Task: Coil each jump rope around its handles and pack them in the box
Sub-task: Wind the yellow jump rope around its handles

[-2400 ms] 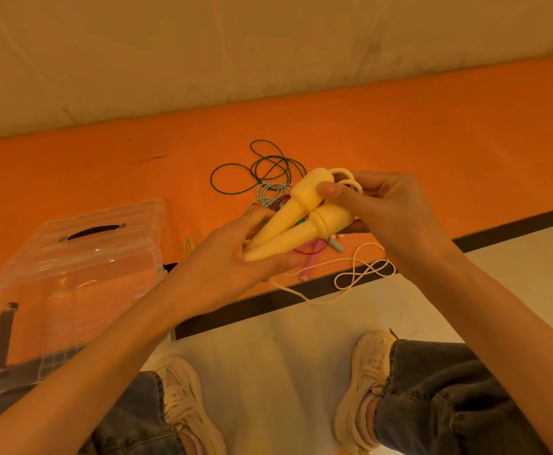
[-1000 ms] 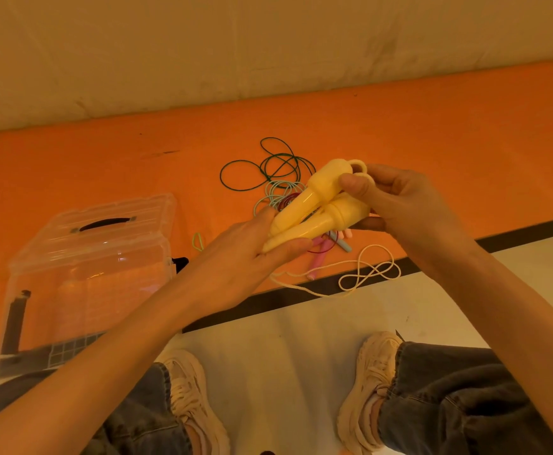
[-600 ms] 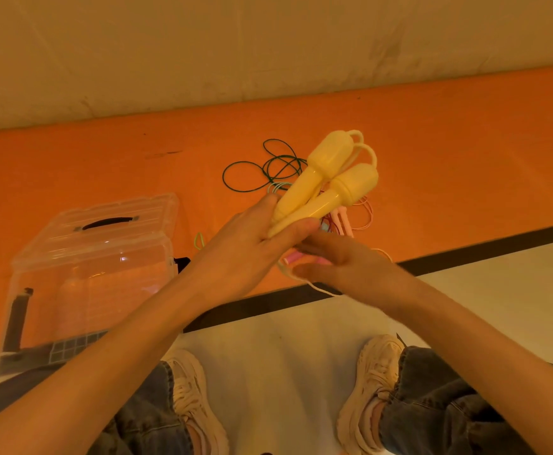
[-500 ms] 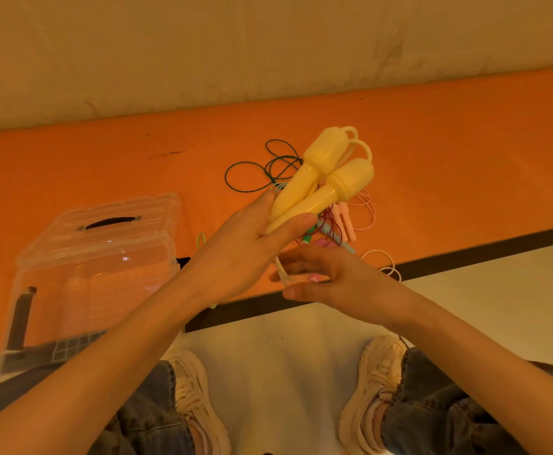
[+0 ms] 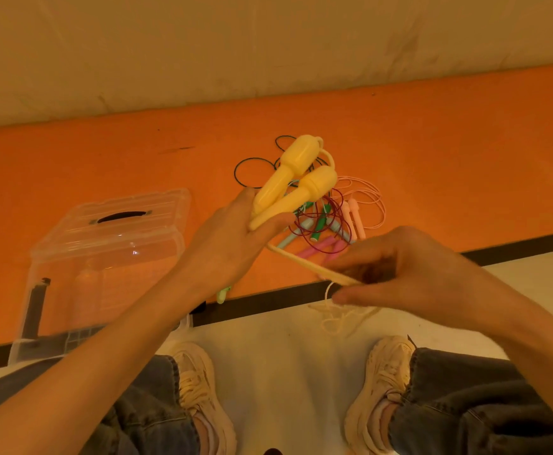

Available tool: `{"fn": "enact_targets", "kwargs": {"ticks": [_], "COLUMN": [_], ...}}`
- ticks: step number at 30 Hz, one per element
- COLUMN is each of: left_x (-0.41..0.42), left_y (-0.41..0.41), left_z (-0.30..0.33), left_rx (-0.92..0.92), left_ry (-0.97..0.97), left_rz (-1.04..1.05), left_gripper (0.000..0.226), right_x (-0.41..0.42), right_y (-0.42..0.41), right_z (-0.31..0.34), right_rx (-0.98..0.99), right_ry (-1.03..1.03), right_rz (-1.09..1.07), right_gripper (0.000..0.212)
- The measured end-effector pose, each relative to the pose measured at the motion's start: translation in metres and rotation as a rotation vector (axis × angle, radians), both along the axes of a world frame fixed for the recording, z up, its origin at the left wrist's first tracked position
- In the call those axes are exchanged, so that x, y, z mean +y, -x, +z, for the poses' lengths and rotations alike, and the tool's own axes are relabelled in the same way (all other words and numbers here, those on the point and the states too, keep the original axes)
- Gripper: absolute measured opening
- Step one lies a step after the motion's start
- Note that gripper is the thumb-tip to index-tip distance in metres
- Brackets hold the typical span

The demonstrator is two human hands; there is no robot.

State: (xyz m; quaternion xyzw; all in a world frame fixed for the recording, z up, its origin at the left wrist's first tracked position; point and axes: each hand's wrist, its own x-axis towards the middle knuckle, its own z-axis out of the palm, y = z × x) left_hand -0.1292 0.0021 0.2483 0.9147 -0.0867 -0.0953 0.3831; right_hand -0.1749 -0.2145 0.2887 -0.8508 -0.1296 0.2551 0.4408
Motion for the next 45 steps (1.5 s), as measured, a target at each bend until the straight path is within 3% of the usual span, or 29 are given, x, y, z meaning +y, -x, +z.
{"fn": "enact_targets", "kwargs": {"ticks": [4, 11, 14, 18, 20, 25, 30, 32, 35, 37, 39, 42, 45], "left_x": [0.000, 0.002, 0.002, 0.003, 0.003, -0.001, -0.004, -0.005, -0.010, -0.013, -0.013, -0.005, 0.002], "left_y": [0.002, -0.002, -0.003, -0.003, 0.000, 0.005, 0.008, 0.009, 0.010, 0.011, 0.010, 0.006, 0.002], "left_z": [0.001, 0.003, 0.002, 0.000, 0.001, 0.008, 0.014, 0.015, 0.006, -0.003, -0.006, -0.004, 0.002], "left_rx": [-0.068, -0.013, -0.068, -0.167, -0.185, -0.157, -0.034, -0.046, -0.143, -0.195, -0.217, -0.159, -0.126], "left_ry": [-0.152, -0.167, -0.159, -0.333, -0.389, -0.346, -0.183, -0.241, -0.480, -0.566, -0.592, -0.552, -0.570], "left_rz": [-0.004, -0.058, -0.059, -0.108, -0.147, -0.222, -0.281, -0.297, -0.339, -0.360, -0.377, -0.380, -0.378], "left_gripper": [0.039, 0.056, 0.053, 0.047, 0.044, 0.059, 0.079, 0.080, 0.081, 0.070, 0.063, 0.070, 0.075], "right_x": [-0.017, -0.019, -0.023, -0.024, -0.027, -0.032, -0.027, -0.026, -0.017, -0.010, -0.007, -0.015, -0.033], "right_y": [-0.006, -0.003, -0.005, -0.004, -0.006, -0.012, -0.021, -0.024, -0.024, -0.022, -0.021, -0.024, -0.027], "right_z": [0.008, 0.021, 0.022, 0.020, 0.023, 0.029, 0.022, 0.020, 0.021, 0.023, 0.025, 0.029, 0.034], "right_rx": [-0.184, -0.333, -0.316, -0.192, -0.239, -0.427, -0.560, -0.562, -0.567, -0.568, -0.565, -0.561, -0.425], "right_ry": [0.165, 0.051, 0.086, 0.068, 0.120, 0.106, 0.132, 0.121, 0.064, 0.027, 0.017, 0.091, 0.220], "right_rz": [-0.056, -0.015, 0.019, 0.094, 0.060, -0.065, -0.197, -0.242, -0.232, -0.183, -0.145, -0.111, -0.107], "right_gripper": [0.027, 0.023, 0.020, 0.020, 0.020, 0.023, 0.010, 0.011, 0.011, 0.010, 0.009, 0.019, 0.031]}}
